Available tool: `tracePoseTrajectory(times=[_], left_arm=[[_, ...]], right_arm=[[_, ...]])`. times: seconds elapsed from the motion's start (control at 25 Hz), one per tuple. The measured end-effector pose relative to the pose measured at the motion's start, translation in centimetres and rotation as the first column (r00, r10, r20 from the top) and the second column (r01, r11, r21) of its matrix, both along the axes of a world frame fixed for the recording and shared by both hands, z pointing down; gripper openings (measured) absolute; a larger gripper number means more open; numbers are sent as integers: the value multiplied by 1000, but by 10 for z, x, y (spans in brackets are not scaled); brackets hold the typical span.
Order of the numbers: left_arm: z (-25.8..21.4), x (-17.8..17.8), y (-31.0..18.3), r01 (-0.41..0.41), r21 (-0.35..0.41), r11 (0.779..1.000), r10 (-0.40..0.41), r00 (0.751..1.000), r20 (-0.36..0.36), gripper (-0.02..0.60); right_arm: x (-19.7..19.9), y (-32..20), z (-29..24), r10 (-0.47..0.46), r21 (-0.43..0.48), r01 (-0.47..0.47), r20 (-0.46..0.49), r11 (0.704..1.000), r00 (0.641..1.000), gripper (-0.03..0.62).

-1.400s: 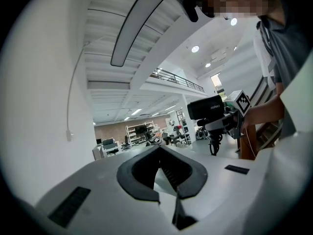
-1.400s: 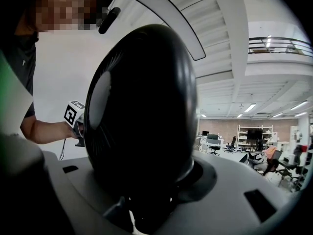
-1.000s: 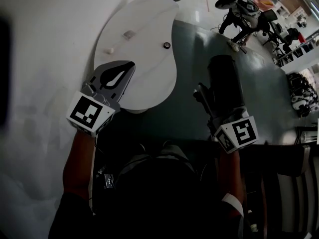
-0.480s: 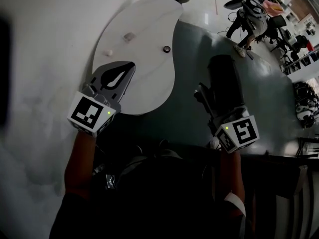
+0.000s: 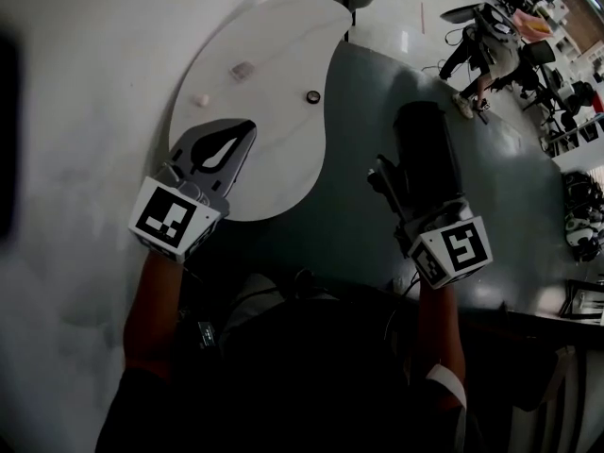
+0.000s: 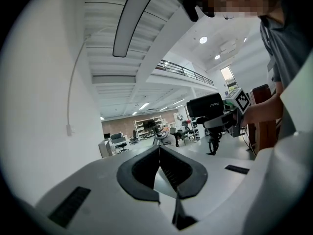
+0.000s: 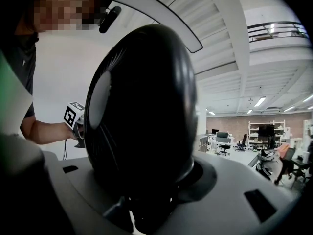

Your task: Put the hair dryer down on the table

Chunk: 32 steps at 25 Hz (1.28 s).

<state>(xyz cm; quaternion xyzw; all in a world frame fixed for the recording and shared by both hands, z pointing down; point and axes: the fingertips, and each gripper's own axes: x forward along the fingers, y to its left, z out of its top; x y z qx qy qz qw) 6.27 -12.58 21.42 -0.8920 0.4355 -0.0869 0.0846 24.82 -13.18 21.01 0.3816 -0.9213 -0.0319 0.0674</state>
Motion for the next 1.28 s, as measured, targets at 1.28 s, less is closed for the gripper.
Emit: tracePoseTrajectory(times=[1.28], left_arm=[[1, -116, -80, -16, -55, 998, 13, 998, -60, 5]], right_arm=[[-110, -81, 9, 17, -63, -21, -71, 998, 997, 224]])
